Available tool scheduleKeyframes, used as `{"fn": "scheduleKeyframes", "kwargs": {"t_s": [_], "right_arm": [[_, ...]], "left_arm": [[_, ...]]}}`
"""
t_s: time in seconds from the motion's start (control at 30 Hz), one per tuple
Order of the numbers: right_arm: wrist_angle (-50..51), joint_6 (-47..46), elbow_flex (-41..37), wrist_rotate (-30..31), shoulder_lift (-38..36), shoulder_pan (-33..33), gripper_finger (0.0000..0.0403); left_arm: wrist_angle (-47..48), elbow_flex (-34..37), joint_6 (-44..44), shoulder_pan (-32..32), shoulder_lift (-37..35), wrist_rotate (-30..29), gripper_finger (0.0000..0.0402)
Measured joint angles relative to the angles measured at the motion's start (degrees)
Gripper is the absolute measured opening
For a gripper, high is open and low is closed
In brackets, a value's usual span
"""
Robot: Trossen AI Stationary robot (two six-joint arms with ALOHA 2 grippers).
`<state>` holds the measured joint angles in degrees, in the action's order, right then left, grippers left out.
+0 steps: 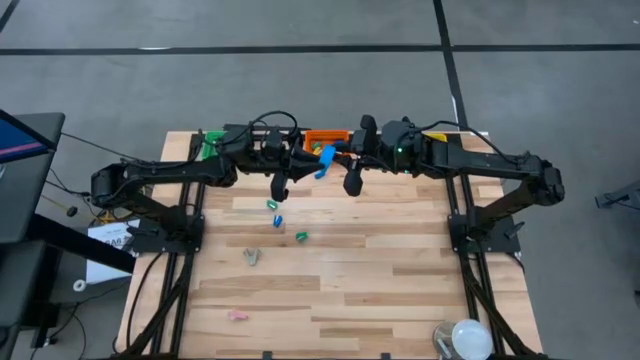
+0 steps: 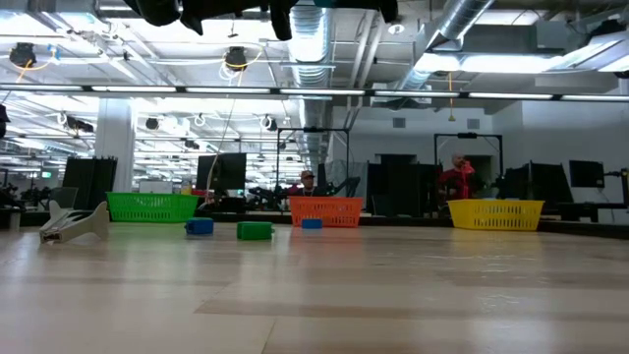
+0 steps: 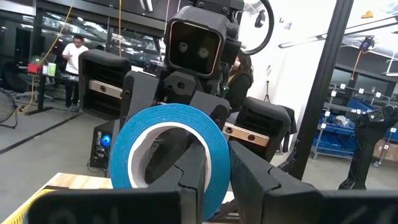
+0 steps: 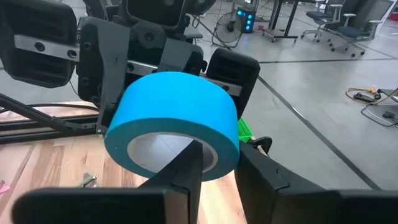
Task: Pick and place Stapler, Stapler remover, tape
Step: Put the light blue tape into the yellow bin
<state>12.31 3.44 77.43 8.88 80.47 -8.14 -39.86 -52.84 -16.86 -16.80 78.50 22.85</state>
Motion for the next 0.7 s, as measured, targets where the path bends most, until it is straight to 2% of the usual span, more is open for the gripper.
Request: {"fn": "scheduleKeyframes", "kwargs": {"t_s": [0.23,0.57,0.7], "right_arm": [[0.0,0.0,0.0,0.0,0.0,0.0,0.0069],[0.1,0.1,0.0,0.1,0.0,0.0,0.0039],[0.2,0.1,0.0,0.1,0.0,0.0,0.0033]], "left_arm": [[0.3,0.0,0.0,0.0,0.0,0.2,0.0059],[0.5,0.0,-0.2,0.1,0.0,0.3,0.0154],[0.4,0.0,-0.2,0.1,-0.3,0.3,0.0181]]}}
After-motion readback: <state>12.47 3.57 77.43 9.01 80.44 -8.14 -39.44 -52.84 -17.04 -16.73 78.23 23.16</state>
